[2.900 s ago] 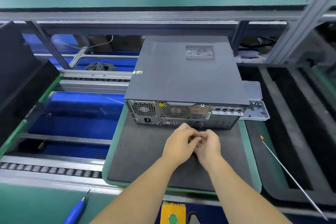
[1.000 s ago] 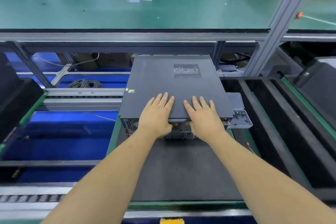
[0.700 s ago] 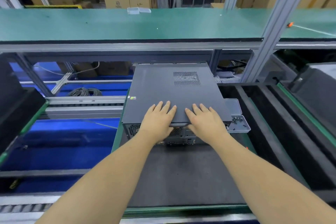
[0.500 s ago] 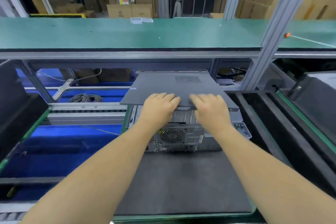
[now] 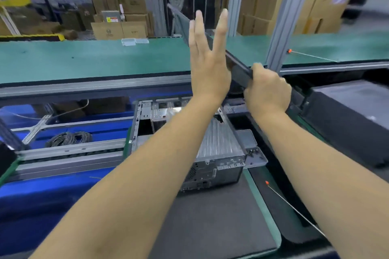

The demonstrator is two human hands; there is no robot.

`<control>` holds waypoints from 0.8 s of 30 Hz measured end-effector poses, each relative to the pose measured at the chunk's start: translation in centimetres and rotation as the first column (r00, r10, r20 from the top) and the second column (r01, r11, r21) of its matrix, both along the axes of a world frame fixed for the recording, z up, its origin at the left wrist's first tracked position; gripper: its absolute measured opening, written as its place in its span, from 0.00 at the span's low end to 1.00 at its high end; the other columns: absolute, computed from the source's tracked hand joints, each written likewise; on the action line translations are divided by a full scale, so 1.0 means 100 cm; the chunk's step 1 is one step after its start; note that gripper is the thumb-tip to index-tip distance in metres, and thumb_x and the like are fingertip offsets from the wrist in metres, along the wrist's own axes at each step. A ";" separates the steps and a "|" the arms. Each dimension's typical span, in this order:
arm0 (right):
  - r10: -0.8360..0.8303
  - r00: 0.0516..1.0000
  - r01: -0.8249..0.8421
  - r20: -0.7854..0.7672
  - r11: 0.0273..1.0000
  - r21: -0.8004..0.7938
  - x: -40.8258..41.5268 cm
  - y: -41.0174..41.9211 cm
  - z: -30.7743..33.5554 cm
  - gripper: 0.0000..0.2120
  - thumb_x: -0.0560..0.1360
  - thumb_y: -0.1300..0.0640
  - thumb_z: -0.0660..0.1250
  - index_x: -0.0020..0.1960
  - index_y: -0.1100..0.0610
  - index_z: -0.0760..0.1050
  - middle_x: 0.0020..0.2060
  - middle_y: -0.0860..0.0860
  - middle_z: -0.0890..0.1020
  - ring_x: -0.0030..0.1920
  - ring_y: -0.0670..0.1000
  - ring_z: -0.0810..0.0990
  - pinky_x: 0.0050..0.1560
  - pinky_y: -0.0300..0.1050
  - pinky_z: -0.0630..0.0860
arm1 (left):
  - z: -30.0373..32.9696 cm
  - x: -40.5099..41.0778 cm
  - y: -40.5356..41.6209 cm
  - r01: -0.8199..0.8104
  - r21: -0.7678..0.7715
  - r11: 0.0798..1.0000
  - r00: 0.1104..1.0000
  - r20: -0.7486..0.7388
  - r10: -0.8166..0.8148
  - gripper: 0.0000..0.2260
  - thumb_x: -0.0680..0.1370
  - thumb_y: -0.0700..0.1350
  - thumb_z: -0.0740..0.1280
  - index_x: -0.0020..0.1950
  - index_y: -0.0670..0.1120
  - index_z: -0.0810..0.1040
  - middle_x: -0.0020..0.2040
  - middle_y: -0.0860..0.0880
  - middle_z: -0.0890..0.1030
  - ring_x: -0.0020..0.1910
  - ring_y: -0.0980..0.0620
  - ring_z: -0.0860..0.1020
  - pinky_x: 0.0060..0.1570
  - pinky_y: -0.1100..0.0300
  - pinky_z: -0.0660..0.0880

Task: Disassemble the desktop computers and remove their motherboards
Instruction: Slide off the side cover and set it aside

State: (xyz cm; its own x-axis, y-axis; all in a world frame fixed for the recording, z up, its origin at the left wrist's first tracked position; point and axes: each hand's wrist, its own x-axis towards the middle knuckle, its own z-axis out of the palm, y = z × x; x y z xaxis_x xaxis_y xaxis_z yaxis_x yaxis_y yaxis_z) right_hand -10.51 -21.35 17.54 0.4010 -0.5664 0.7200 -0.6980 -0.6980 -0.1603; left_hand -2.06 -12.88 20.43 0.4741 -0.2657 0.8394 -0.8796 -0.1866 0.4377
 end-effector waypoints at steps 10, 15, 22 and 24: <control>-0.231 0.958 0.255 -0.172 0.959 0.127 -0.117 -0.146 -0.009 0.12 0.73 0.65 0.66 0.44 0.56 0.62 0.38 0.58 0.77 0.36 0.59 0.69 0.38 0.50 0.64 | 0.006 -0.069 -0.182 0.582 -0.099 0.807 0.522 -0.716 -0.464 0.42 0.76 0.31 0.68 0.82 0.54 0.51 0.73 0.46 0.68 0.43 0.57 0.73 0.39 0.66 0.74; -0.237 0.947 0.282 -0.219 0.937 0.207 -0.144 -0.227 -0.014 0.11 0.73 0.64 0.66 0.46 0.56 0.63 0.43 0.60 0.80 0.44 0.64 0.78 0.37 0.50 0.66 | -0.019 -0.113 -0.282 0.643 -0.164 0.748 0.396 -0.765 -0.508 0.38 0.75 0.31 0.69 0.80 0.50 0.56 0.75 0.44 0.64 0.50 0.56 0.73 0.46 0.60 0.74; -0.185 0.952 0.248 -0.246 0.935 0.255 -0.159 -0.310 -0.021 0.11 0.75 0.61 0.67 0.48 0.55 0.63 0.50 0.60 0.80 0.51 0.65 0.79 0.39 0.50 0.65 | -0.047 -0.135 -0.380 0.663 -0.184 0.726 0.286 -0.834 -0.472 0.32 0.75 0.34 0.66 0.74 0.53 0.59 0.77 0.47 0.63 0.61 0.40 0.76 0.50 0.53 0.72; -0.166 0.952 0.234 -0.259 0.938 0.257 -0.156 -0.325 -0.016 0.09 0.76 0.61 0.67 0.50 0.55 0.66 0.51 0.60 0.80 0.52 0.64 0.79 0.39 0.50 0.65 | -0.050 -0.137 -0.395 0.669 -0.208 0.714 0.239 -0.849 -0.471 0.37 0.76 0.34 0.67 0.79 0.53 0.54 0.79 0.48 0.59 0.71 0.40 0.70 0.63 0.48 0.73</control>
State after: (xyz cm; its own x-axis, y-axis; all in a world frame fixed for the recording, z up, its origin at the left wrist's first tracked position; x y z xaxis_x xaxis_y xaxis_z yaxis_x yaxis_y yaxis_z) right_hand -26.10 -53.81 15.90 0.3930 -0.8174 0.4211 -0.8593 -0.4896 -0.1483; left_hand -15.80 -52.42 15.42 0.5267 -0.8479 0.0607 -0.0271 0.0545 0.9981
